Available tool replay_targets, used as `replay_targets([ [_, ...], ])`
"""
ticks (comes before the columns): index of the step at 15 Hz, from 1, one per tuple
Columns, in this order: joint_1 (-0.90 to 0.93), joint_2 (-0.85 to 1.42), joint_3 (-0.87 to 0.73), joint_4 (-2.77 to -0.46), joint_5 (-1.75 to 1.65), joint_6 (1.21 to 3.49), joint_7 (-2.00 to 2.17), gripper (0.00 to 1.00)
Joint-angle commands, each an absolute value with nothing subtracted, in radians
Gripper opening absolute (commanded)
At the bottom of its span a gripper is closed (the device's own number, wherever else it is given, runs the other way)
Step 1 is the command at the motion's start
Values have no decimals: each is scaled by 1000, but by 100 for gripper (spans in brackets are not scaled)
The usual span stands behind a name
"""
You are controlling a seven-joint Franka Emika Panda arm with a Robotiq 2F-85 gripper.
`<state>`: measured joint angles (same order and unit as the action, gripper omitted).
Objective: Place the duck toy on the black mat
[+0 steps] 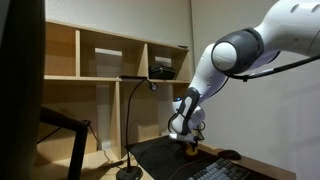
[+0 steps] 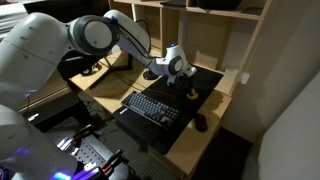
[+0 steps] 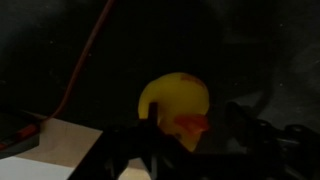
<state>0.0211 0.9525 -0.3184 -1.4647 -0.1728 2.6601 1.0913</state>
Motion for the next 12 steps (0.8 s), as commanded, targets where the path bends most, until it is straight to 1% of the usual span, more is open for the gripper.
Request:
replay_targets([
  [1,-28,945,-226,-1473,-71,2640,986,100],
  [7,-6,968,-252,-1458,10,2664,1001,100],
  [12,-19,974,-233,-1455,50,2730,992,100],
])
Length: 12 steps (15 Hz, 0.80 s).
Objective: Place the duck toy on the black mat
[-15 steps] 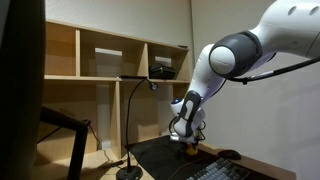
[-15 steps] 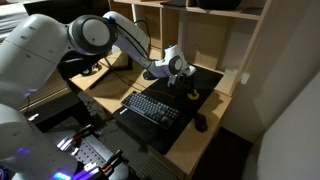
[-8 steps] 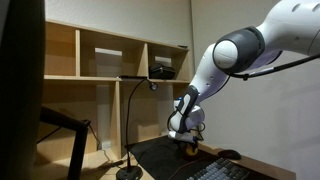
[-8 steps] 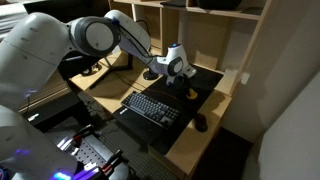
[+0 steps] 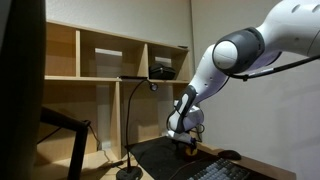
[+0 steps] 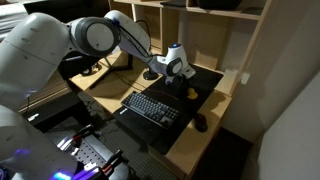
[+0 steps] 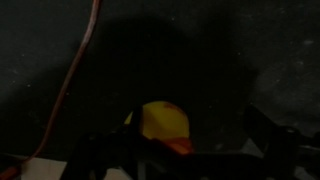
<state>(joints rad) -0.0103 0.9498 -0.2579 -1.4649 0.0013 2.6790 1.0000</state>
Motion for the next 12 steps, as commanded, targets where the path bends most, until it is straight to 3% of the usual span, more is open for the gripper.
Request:
replay_targets([
  [1,-11,979,-242,-1452,60,2745,1009,100],
  [7,-2,959,-259,-1461,66,2726,1003,100],
  [12,122,936,-354,-1472,33,2770,1126,100],
])
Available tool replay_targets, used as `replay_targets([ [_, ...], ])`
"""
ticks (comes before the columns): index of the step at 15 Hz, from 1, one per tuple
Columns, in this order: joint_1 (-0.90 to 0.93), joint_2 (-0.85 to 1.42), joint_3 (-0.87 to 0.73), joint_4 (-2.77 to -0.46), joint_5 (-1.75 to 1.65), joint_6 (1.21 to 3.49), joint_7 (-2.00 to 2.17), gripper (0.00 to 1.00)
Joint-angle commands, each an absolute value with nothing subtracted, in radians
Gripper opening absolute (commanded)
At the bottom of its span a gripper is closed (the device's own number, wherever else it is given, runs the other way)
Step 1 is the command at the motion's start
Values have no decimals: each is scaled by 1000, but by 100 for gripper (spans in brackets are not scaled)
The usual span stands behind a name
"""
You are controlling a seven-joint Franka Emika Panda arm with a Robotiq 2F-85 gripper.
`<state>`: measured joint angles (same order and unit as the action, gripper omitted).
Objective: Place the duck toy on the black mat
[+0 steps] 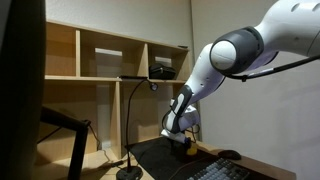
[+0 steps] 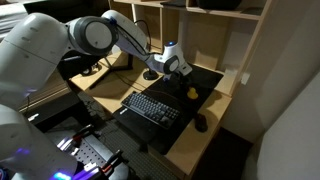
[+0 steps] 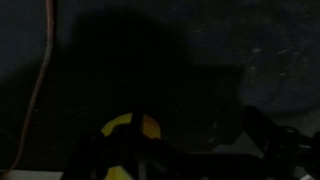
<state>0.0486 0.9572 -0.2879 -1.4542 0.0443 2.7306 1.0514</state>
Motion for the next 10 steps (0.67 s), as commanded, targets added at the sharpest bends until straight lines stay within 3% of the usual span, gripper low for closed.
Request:
replay_targets([
  [1,131,905,-353,-1505,36,2796,1130,100],
  [7,274,826,-536,-1643,-23,2738,1341,100],
  [10,235,857,-511,-1593,-47,2746,1361,100],
])
